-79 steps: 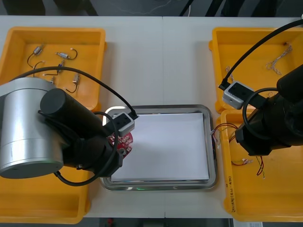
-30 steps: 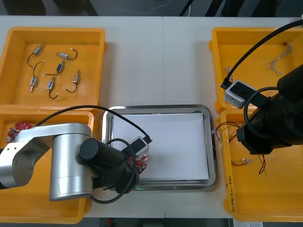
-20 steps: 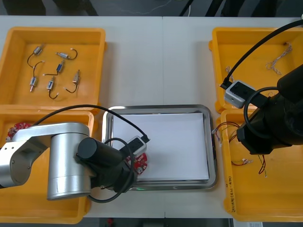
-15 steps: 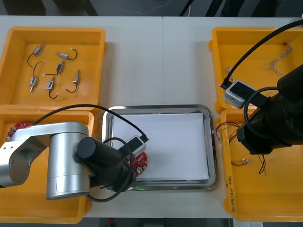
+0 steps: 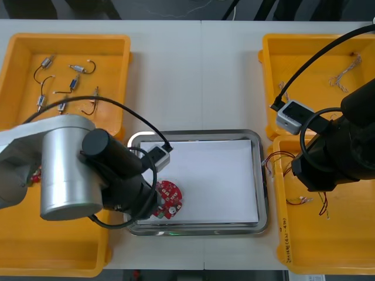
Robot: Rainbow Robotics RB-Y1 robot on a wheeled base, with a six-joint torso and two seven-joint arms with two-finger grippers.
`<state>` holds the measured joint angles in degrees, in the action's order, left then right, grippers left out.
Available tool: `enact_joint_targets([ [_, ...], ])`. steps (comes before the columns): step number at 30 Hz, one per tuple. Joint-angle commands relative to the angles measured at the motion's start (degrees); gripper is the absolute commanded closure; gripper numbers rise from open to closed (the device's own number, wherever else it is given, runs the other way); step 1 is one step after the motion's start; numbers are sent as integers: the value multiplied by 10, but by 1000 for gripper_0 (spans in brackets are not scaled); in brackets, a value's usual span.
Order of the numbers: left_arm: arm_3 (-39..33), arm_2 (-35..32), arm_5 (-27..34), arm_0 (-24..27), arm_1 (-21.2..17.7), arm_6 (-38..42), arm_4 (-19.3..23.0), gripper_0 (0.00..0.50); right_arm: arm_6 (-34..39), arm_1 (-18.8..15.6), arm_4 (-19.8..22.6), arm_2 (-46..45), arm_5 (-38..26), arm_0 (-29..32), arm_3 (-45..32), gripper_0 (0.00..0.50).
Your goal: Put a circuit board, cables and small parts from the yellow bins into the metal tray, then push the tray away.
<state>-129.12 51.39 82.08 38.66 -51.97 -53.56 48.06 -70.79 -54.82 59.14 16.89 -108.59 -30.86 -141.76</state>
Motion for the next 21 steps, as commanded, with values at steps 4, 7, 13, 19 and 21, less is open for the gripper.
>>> enact_joint_targets([
  [4, -39, -149, 82, -42, -25, 37, 56, 0, 9, 53, -34, 92, -3, -82, -10, 500],
  [7, -44, -205, 115, -64, -25, 32, 71, 0, 6, 77, -40, 119, -3, -105, 7, 500],
  [13, -47, -310, 170, -105, -25, 20, 90, 0, -6, 124, -49, 182, -3, -156, 57, 500],
  [19, -47, -402, 222, -144, -24, 8, 92, 0, -20, 171, -89, 223, -4, -168, 92, 500],
  [21, -47, -438, 243, -157, -24, 4, 92, 0, -32, 183, -104, 247, -3, -173, 103, 500],
])
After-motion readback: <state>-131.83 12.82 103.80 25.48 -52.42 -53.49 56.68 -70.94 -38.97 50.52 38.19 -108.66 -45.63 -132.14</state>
